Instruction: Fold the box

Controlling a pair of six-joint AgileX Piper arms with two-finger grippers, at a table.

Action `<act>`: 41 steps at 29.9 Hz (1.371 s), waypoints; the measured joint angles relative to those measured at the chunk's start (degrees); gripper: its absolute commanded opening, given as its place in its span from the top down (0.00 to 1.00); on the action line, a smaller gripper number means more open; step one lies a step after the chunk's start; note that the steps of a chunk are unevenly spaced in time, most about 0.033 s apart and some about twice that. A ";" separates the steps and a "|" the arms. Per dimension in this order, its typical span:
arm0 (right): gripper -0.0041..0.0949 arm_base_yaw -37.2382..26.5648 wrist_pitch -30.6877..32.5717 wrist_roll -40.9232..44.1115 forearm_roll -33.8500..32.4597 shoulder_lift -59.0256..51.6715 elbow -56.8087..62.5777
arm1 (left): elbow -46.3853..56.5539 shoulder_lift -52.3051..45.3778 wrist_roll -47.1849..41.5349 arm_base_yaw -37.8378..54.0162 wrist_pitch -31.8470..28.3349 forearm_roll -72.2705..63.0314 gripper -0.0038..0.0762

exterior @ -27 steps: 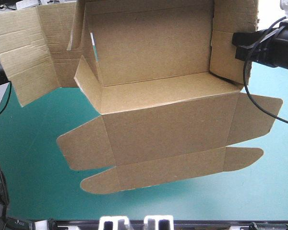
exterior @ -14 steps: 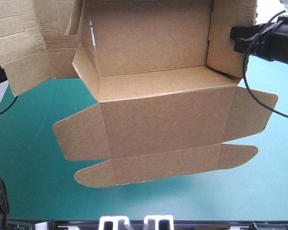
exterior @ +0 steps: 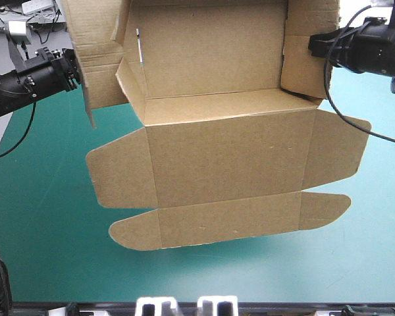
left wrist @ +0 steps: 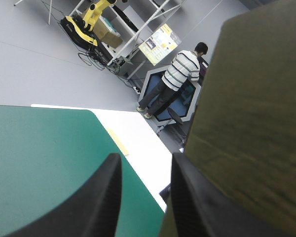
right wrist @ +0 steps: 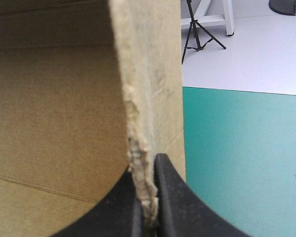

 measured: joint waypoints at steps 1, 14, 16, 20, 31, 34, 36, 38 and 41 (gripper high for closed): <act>0.97 0.00 -0.14 -0.08 0.00 0.48 0.00 | 0.00 -0.23 0.00 0.00 0.06 0.07 0.65; 0.97 0.00 -1.31 -1.80 0.00 4.21 0.00 | -0.04 -1.18 0.04 -0.30 0.11 1.44 0.65; 0.97 0.00 -1.47 -2.14 0.00 4.61 0.00 | -0.07 -1.18 0.04 -1.11 0.05 2.13 0.65; 0.97 0.00 -1.53 -2.40 0.00 5.83 0.00 | -0.11 -1.18 0.46 -4.31 0.03 3.23 0.65; 0.97 0.00 -1.64 -3.97 0.01 6.95 0.10 | -3.22 -1.18 2.40 -6.36 0.42 8.54 0.65; 0.97 0.00 -1.64 -4.11 0.01 6.95 0.10 | -5.11 -1.18 2.47 -6.46 0.54 9.92 0.65; 0.97 0.00 -1.64 -4.11 0.01 6.95 0.10 | -6.11 -1.18 2.53 -6.96 0.60 11.27 0.65; 0.97 0.00 -1.64 -4.11 0.01 6.95 0.10 | -6.62 -1.25 2.59 -8.08 0.60 12.22 0.65; 0.97 0.00 -1.64 -4.37 0.01 6.95 0.10 | -6.69 -1.25 2.59 -10.01 0.77 13.03 0.65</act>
